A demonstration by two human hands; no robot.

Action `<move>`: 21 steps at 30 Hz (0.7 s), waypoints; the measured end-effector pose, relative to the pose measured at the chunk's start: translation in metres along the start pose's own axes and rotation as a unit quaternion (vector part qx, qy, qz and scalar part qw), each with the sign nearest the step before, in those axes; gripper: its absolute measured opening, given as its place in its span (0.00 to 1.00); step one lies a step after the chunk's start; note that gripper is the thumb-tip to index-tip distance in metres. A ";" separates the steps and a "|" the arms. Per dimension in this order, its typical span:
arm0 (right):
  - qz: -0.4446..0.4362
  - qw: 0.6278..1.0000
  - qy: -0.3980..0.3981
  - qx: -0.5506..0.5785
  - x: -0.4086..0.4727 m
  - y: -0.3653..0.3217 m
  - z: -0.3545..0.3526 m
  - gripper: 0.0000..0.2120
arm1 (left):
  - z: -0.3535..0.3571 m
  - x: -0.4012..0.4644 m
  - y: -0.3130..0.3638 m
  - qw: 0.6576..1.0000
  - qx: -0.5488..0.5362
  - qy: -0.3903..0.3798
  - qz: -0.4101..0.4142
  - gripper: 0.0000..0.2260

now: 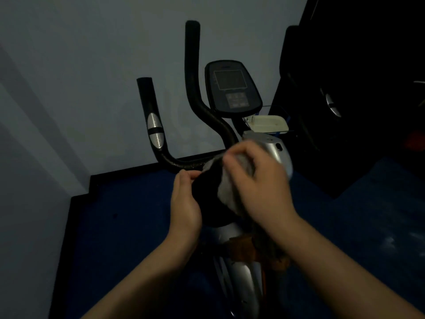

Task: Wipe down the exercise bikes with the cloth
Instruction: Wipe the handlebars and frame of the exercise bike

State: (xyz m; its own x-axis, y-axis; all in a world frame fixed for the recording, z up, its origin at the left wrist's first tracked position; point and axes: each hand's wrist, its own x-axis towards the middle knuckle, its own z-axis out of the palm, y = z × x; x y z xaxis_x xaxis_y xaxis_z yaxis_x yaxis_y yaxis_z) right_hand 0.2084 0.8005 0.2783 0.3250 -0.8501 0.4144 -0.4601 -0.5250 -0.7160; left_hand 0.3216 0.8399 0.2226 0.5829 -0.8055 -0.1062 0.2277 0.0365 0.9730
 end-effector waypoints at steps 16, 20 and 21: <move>0.003 0.991 -0.103 -0.085 0.017 0.029 0.011 0.14 | -0.003 0.000 -0.002 1.000 0.016 -0.001 0.011 0.17; 0.063 0.996 0.041 -0.048 -0.026 0.036 0.029 0.16 | -0.003 0.000 0.000 0.999 0.032 0.001 0.017 0.16; 0.065 0.995 0.056 -0.044 -0.036 0.037 0.030 0.16 | -0.004 0.000 0.001 0.999 0.036 -0.002 0.016 0.15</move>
State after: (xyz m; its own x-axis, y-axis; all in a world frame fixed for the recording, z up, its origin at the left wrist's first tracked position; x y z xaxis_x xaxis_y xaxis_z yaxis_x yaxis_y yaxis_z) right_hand 0.2044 0.8131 0.2206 0.1666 -0.9076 0.3854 -0.5643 -0.4083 -0.7176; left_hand 0.3246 0.8422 0.2225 0.5855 -0.8074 -0.0733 0.1514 0.0201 0.9883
